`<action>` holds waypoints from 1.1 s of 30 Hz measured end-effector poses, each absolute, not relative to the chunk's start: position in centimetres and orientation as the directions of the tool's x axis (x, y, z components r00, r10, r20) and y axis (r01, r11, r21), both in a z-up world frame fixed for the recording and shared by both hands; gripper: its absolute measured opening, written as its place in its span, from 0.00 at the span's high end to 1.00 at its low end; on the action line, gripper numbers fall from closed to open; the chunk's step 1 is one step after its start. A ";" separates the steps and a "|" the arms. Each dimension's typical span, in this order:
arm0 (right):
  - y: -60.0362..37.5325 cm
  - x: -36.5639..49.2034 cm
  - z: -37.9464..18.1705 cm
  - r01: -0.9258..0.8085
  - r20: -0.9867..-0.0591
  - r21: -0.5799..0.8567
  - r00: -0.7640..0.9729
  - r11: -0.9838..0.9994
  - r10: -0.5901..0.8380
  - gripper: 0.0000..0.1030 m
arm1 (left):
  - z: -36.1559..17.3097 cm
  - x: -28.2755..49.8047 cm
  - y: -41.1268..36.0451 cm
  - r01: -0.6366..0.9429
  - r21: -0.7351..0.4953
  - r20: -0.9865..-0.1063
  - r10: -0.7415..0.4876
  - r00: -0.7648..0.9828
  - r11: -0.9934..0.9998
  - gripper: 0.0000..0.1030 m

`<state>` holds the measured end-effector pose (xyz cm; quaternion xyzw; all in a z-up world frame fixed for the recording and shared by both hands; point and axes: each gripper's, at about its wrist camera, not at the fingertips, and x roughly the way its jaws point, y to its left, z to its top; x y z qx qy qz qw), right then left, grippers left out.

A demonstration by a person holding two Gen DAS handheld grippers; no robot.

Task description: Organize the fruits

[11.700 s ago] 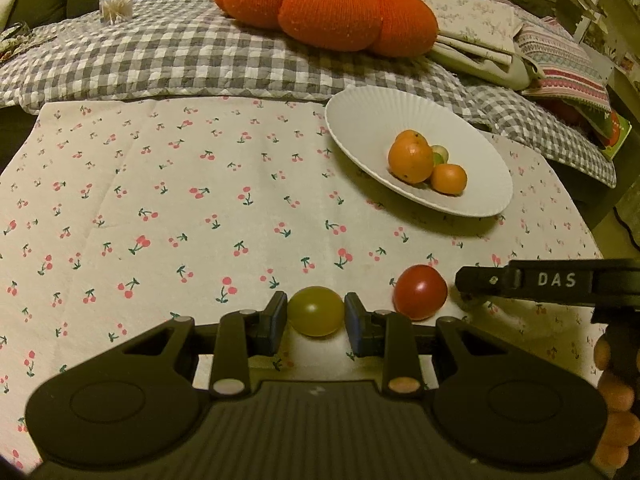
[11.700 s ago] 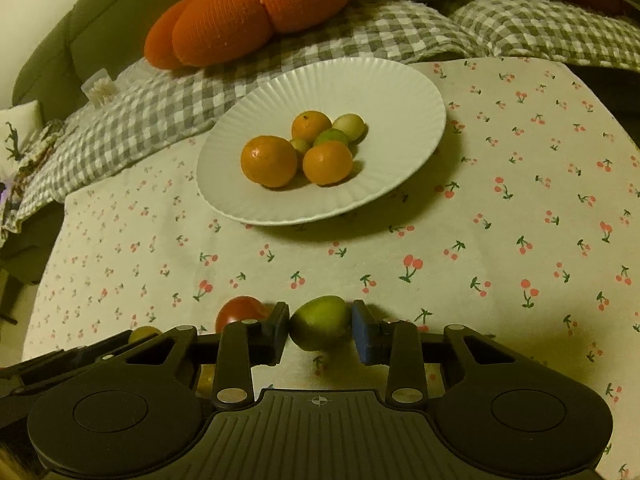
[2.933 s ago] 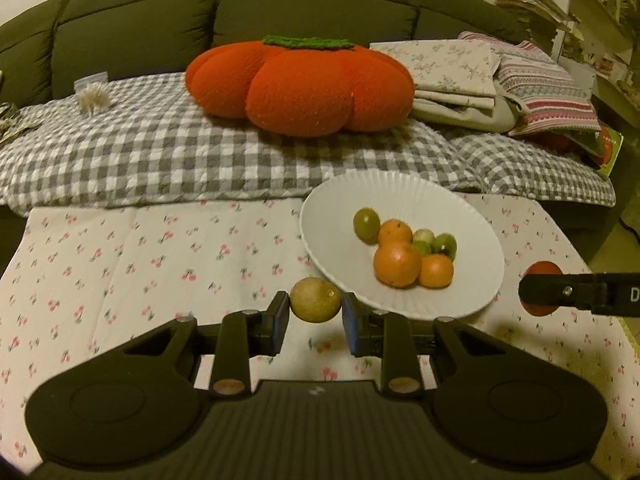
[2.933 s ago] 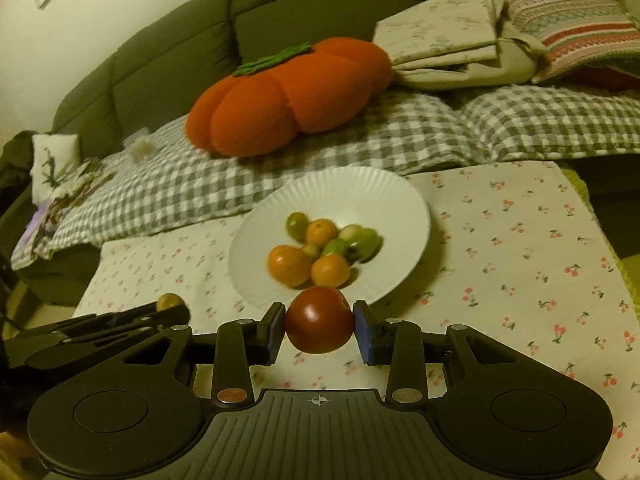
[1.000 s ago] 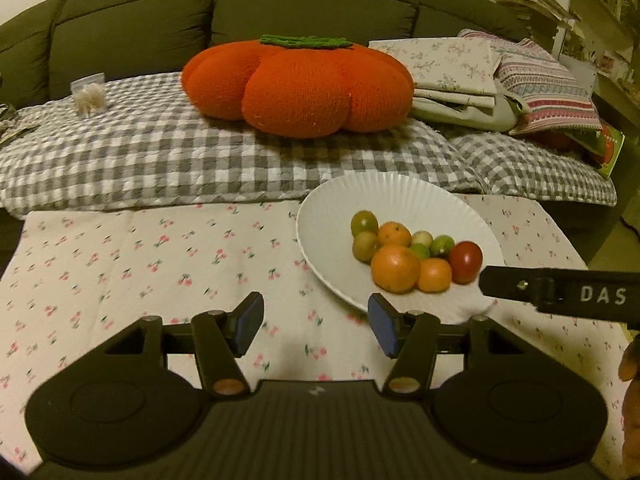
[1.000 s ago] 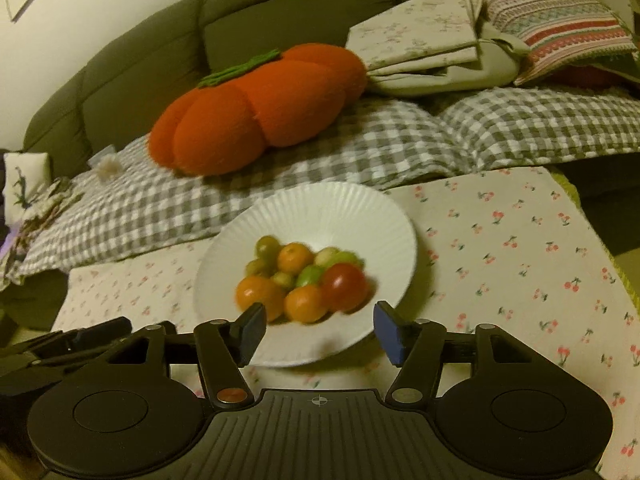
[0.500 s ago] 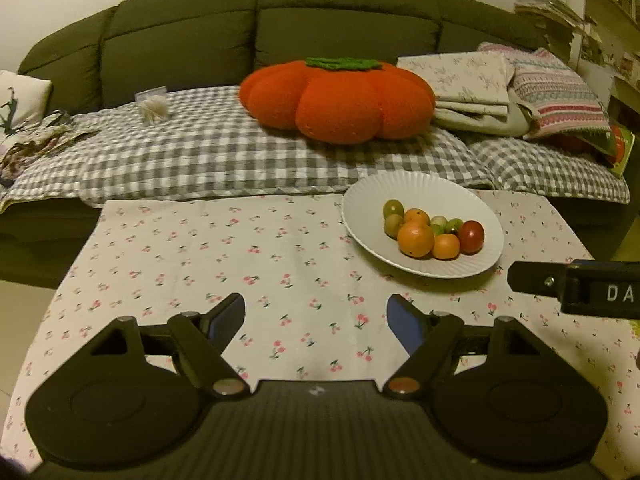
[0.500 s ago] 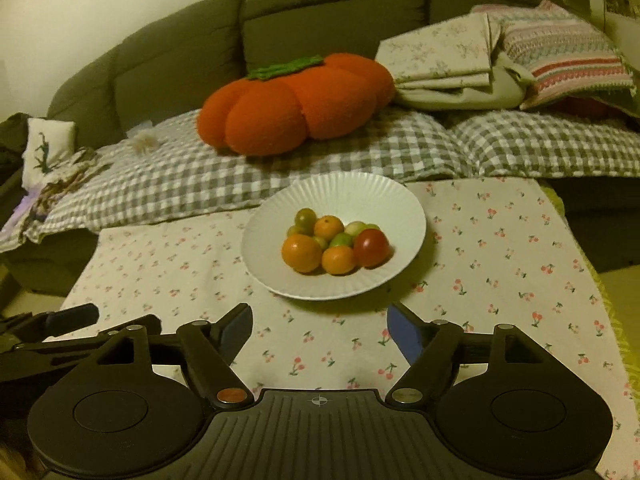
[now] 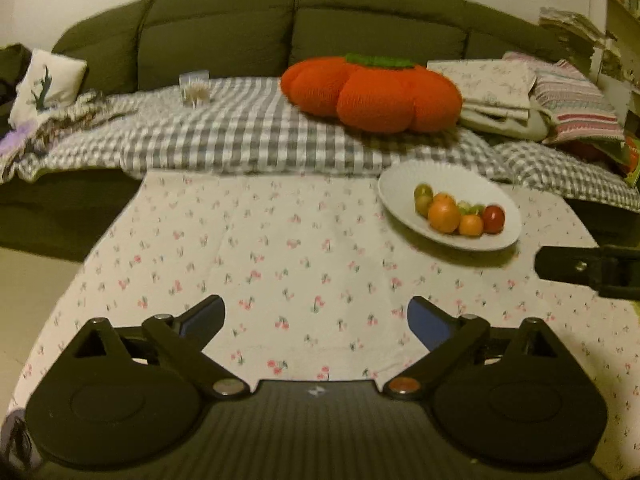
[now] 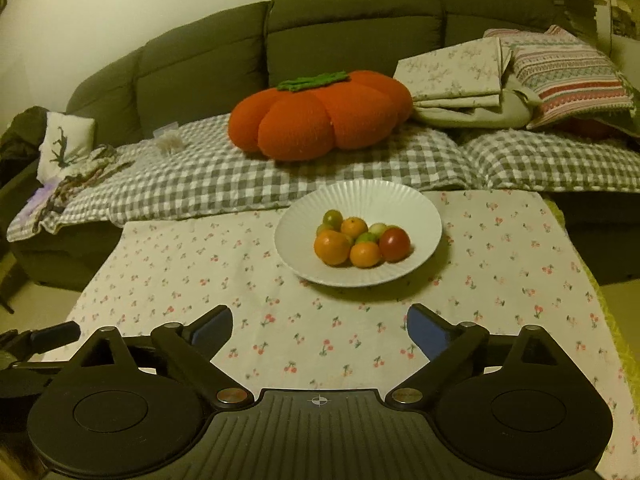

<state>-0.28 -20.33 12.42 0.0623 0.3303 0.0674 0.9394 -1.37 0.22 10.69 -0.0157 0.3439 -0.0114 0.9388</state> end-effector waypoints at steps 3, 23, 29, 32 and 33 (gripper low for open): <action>-20.0 -1.1 12.0 -0.072 -0.622 0.157 0.768 0.985 0.155 0.07 | 10.6 -1.5 0.0 0.025 -0.043 -0.642 -0.047 0.765 0.999 0.05; -20.3 -2.6 10.6 -0.051 -0.647 0.102 0.755 0.993 0.105 0.02 | 9.9 -1.7 -0.7 0.055 -0.030 -0.651 -0.061 0.756 0.998 0.02; -20.3 -2.4 10.4 -0.027 -0.653 0.091 0.753 0.995 0.080 0.02 | 10.0 -1.7 -0.4 0.055 -0.037 -0.655 -0.065 0.752 0.998 0.02; -20.3 -2.2 10.1 -0.029 -0.661 0.093 0.746 0.995 0.083 0.01 | 10.0 -1.7 -0.5 0.058 -0.037 -0.654 -0.068 0.753 0.998 0.02; -20.3 -2.2 10.1 -0.031 -0.663 0.094 0.743 0.995 0.086 0.01 | 10.0 -1.7 -0.5 0.061 -0.039 -0.655 -0.072 0.752 0.997 0.02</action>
